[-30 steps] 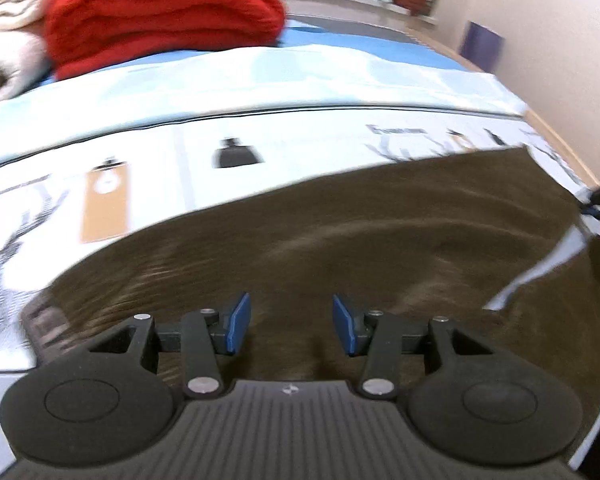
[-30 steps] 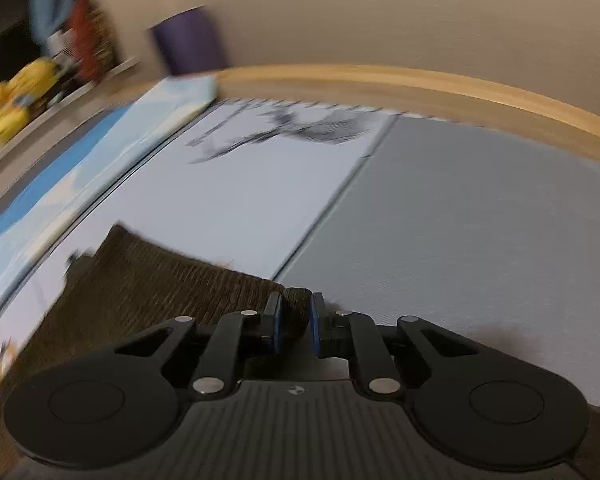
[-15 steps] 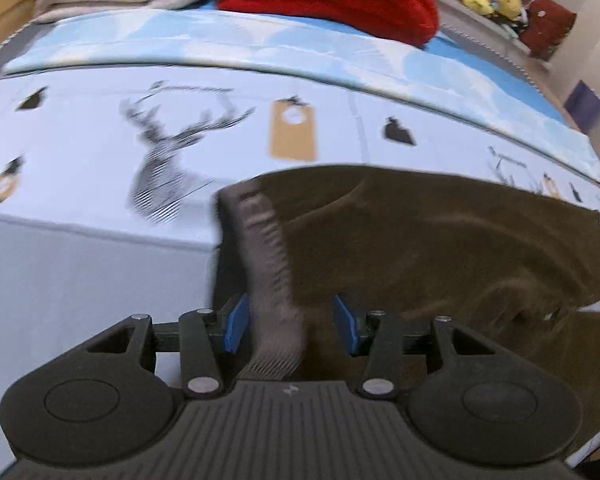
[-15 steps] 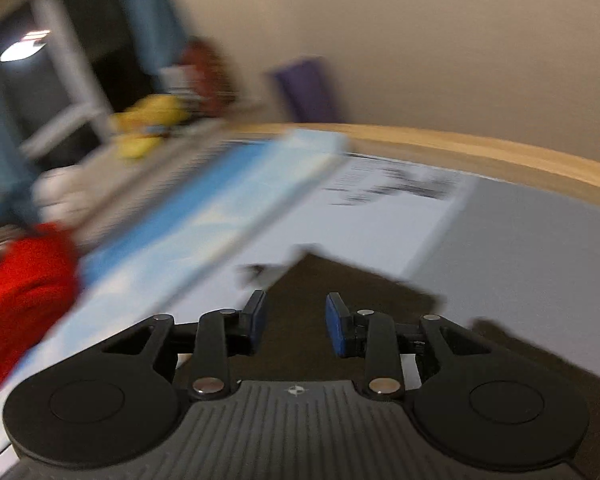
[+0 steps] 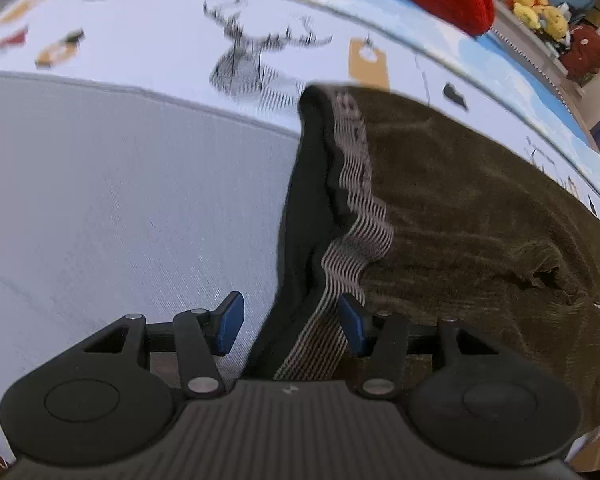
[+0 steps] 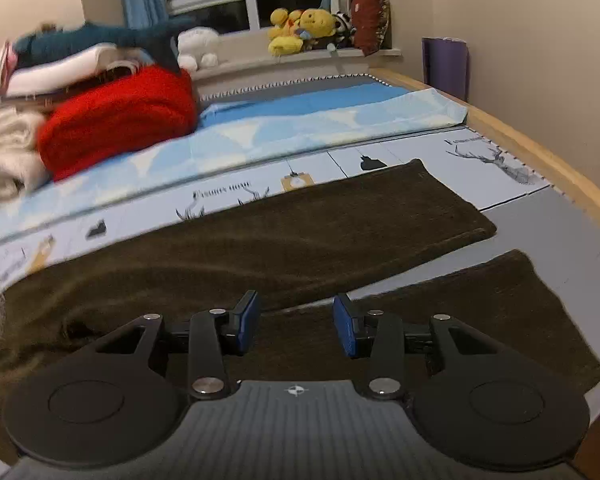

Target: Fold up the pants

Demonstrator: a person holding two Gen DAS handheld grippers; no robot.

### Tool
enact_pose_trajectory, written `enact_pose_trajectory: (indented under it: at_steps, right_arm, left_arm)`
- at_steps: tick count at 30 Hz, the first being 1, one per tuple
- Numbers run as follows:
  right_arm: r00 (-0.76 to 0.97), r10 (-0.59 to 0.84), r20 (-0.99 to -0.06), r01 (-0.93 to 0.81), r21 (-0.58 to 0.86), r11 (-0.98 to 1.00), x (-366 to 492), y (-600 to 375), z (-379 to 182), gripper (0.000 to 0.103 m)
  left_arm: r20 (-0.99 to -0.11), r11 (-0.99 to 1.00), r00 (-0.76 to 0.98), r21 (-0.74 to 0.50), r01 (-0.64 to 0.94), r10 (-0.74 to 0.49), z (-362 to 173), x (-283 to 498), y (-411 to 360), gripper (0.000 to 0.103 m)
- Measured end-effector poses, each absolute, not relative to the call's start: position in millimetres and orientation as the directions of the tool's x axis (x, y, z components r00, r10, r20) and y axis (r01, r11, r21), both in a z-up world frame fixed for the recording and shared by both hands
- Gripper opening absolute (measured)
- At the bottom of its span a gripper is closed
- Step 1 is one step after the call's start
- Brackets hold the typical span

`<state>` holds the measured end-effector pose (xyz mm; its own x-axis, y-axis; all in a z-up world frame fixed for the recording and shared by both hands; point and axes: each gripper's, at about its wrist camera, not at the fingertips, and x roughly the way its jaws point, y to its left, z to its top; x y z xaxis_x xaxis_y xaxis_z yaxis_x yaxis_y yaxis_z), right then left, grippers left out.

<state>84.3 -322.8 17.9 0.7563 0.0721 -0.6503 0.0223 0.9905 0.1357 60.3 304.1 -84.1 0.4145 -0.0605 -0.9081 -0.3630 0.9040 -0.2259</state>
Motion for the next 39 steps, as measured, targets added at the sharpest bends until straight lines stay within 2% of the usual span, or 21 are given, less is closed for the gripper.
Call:
enact_pose_trajectory:
  at_steps: [4,6,7,8,10,11,12,15,19,20,21,23,24,28,29,30,31,33,37,39]
  right_arm:
    - [0.734,0.018,-0.679,0.015,0.042,0.999,90,-315,3,0.043]
    - [0.728,0.029,-0.685,0.019,0.062,0.998,92,-317,0,0.043]
    - [0.723,0.037,-0.69,0.026,0.08,0.996,92,-321,-1,0.043]
    - [0.717,0.039,-0.696,0.035,0.093,0.995,93,-322,-1,0.043]
    - [0.707,0.043,-0.706,0.058,0.118,0.991,94,-327,-5,0.043]
    - [0.705,0.046,-0.708,0.069,0.133,0.989,95,-329,-6,0.043]
    - [0.705,0.049,-0.708,0.079,0.146,0.986,96,-330,-5,0.043]
    - [0.707,0.043,-0.706,0.095,0.155,0.983,102,-331,-8,0.043]
    - [0.702,0.049,-0.711,0.087,0.153,0.984,104,-325,-10,0.043]
    - [0.7,0.052,-0.712,0.081,0.151,0.985,105,-324,-10,0.043]
    - [0.699,0.055,-0.713,0.073,0.148,0.986,105,-322,-10,0.043]
    - [0.699,0.062,-0.712,0.058,0.142,0.988,104,-320,-9,0.043]
    - [0.7,0.064,-0.711,0.05,0.138,0.989,104,-319,-9,0.043]
    - [0.698,0.071,-0.712,0.032,0.13,0.991,105,-316,-9,0.043]
    - [0.698,0.071,-0.713,0.03,0.128,0.991,106,-315,-9,0.043]
    - [0.696,0.072,-0.714,0.027,0.126,0.992,107,-315,-10,0.043]
    - [0.695,0.072,-0.715,0.023,0.123,0.992,107,-314,-10,0.043]
    - [0.694,0.072,-0.716,0.015,0.114,0.993,108,-314,-11,0.043]
    - [0.701,0.075,-0.709,-0.011,0.094,0.995,115,-315,-11,0.043]
    - [0.707,0.081,-0.702,-0.023,0.091,0.996,121,-316,-11,0.043]
  left_arm:
    - [-0.918,0.912,0.388,-0.232,-0.339,-0.089,-96,67,296,0.059]
    - [-0.924,0.918,0.373,-0.213,-0.335,-0.078,-100,68,292,0.06]
    - [-0.925,0.923,0.372,-0.204,-0.325,-0.073,-102,69,291,0.057]
    - [-0.923,0.929,0.377,-0.203,-0.31,-0.075,-102,69,289,0.049]
    - [-0.918,0.947,0.388,-0.19,-0.258,-0.079,-97,67,285,0.025]
    - [-0.914,0.953,0.399,-0.182,-0.241,-0.074,-92,65,284,0.018]
    - [-0.906,0.953,0.416,-0.188,-0.237,-0.075,-87,62,285,0.015]
    - [-0.891,0.95,0.446,-0.205,-0.236,-0.082,-74,51,288,0.014]
    - [-0.916,0.949,0.4,-0.156,-0.274,-0.035,-75,48,290,0.013]
    - [-0.92,0.947,0.392,-0.138,-0.289,-0.015,-75,48,292,0.016]
    - [-0.92,0.946,0.392,-0.125,-0.299,0.002,-73,48,293,0.024]
    - [-0.903,0.955,0.426,-0.079,-0.286,0.053,-62,48,288,0.025]
    - [-0.881,0.966,0.469,-0.069,-0.249,0.058,-54,48,280,0.025]
    - [-0.844,0.98,0.524,-0.183,-0.08,-0.115,-49,50,255,0.029]
    - [-0.862,0.985,0.491,-0.167,-0.039,-0.126,-57,54,246,0.03]
    - [-0.895,0.992,0.432,-0.129,-0.011,-0.111,-69,57,238,0.036]
    - [-0.941,0.998,0.331,-0.065,0.015,-0.066,-88,61,230,0.033]
    - [-0.946,0.998,0.321,-0.019,0.066,-0.039,-90,65,221,0.035]
    - [-0.854,0.982,0.498,-0.186,-0.023,-0.15,-48,71,233,0.035]
    - [-0.787,0.984,0.602,-0.177,-0.016,-0.132,-30,76,228,0.035]
